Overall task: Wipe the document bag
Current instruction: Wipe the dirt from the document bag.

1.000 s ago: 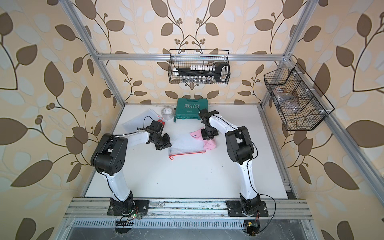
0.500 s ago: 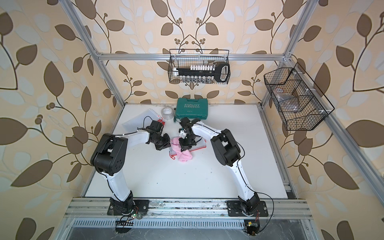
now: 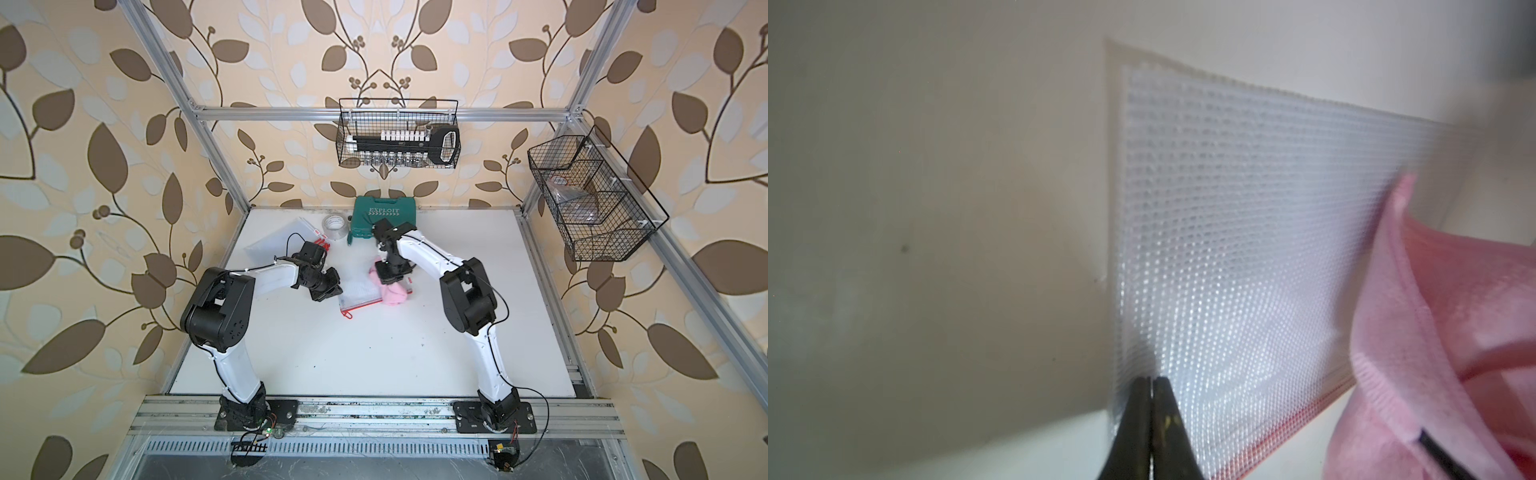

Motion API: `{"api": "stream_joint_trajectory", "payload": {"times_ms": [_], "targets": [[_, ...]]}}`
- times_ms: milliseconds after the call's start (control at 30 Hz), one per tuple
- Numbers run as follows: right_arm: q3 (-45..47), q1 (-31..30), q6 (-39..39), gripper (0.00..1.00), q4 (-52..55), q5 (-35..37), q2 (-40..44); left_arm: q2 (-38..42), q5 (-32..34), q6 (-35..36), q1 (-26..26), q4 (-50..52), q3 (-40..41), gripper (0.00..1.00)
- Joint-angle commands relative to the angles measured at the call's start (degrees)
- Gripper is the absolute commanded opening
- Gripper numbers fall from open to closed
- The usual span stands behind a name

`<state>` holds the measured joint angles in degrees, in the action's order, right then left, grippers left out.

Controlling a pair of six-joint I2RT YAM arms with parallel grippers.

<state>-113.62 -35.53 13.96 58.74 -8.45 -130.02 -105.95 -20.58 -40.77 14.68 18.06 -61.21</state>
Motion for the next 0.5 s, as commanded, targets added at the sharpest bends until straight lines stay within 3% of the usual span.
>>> {"api": "stream_joint_trajectory", "payload": {"times_ms": [0, 100, 167, 233, 367, 467], "targets": [[-4.4, -0.2, 2.2, 0.00, -0.4, -12.2, -8.0, -1.4, 6.4, 0.1, -0.1, 8.7, 2.2, 0.07], [-2.6, 1.1, 2.7, 0.00, -3.9, -12.1, -9.3, -1.1, 6.4, 0.3, -0.1, 8.7, 2.6, 0.07], [0.5, 2.8, 2.6, 0.00, -4.9, -8.5, -8.3, -1.1, 6.4, 0.3, -0.1, 8.7, 3.0, 0.07], [3.3, 5.6, 2.1, 0.00, -2.4, -2.4, -6.1, -1.1, 6.4, 0.5, 0.0, 8.7, 3.1, 0.07], [11.3, 9.5, 1.2, 0.00, 1.3, 16.7, 0.9, -1.3, 6.4, 0.8, -0.4, 8.5, 3.4, 0.07], [12.5, 9.1, -0.4, 0.00, 3.0, 24.1, 3.9, -1.4, 6.3, 1.4, -0.5, 8.5, 3.2, 0.07]]}}
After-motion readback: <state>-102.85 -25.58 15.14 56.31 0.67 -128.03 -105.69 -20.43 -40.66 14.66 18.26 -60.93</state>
